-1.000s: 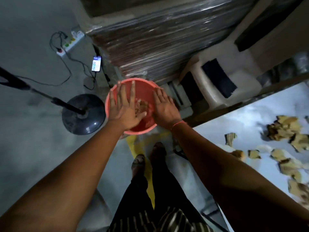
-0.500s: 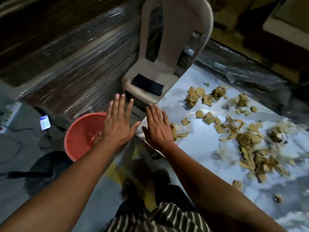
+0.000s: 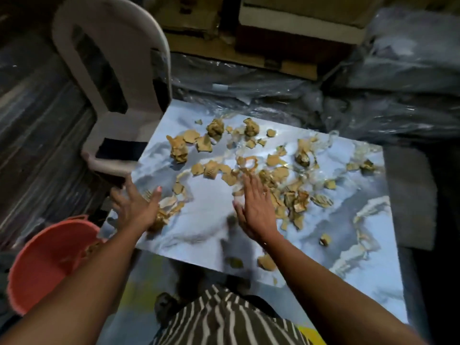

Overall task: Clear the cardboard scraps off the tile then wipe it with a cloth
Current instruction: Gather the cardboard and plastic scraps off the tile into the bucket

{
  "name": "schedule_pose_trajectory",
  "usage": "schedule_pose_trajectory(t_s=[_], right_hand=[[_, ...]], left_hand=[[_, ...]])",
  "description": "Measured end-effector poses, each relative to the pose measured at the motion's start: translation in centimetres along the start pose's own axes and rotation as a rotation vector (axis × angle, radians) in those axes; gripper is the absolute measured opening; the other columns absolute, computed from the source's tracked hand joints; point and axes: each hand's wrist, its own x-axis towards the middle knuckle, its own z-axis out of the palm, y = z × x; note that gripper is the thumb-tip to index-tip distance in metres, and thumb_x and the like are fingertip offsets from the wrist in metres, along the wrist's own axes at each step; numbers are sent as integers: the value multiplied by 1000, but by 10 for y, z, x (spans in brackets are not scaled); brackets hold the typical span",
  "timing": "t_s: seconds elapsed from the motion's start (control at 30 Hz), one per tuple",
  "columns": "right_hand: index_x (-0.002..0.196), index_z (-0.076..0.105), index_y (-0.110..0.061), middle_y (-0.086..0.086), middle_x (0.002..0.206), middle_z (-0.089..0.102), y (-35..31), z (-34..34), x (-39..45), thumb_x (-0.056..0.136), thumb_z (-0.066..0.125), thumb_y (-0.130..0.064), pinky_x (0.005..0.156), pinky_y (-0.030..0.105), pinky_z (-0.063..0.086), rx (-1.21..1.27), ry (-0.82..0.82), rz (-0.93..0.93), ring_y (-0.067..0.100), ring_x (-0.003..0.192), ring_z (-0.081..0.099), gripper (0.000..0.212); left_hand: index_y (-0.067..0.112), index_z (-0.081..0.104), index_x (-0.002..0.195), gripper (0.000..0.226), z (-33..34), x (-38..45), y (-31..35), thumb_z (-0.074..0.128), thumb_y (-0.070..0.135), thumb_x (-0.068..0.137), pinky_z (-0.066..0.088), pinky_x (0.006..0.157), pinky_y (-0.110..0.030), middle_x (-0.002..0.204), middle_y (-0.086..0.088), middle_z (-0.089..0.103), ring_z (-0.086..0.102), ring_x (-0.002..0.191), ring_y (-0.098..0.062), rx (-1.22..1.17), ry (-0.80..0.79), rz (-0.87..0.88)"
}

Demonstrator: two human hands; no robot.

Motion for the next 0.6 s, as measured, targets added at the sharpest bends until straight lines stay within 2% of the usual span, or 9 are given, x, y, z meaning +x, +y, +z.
schedule_pose_trajectory(t_s=[0.13,0.3,0.47,0.6], right_hand=[[164,18,-14,13,172,16,89,-21,-26,105,37,-50,129,48,12,166,107,208,29,159,13,71],[165,15,-14,11,173,11,166,-17,-58,101,39,-57,127,57,15,308,123,489,27,160,6,81],[164,18,-34,5,172,18,154,2,-44,98,31,-67,122,64,8,382,-8,521,27,159,10,75],[161,31,-29,10,164,32,112,14,-24,97,26,-67,121,60,17,431,-29,451,28,156,19,75]], left_hand=[[37,8,160,102,24,3,-5,46,88,81,16,112,-76,168,-19,-2,2,152,-49,65,-78,-154],[34,17,162,89,50,-9,21,50,76,91,16,121,-63,168,-23,2,12,151,-51,31,-199,-172],[28,18,162,85,82,-28,71,49,69,95,19,121,-60,167,-22,6,14,151,-48,41,-267,-34],[24,14,164,87,100,-46,108,53,64,96,20,124,-50,170,-13,-6,11,156,-39,-82,-441,130]])
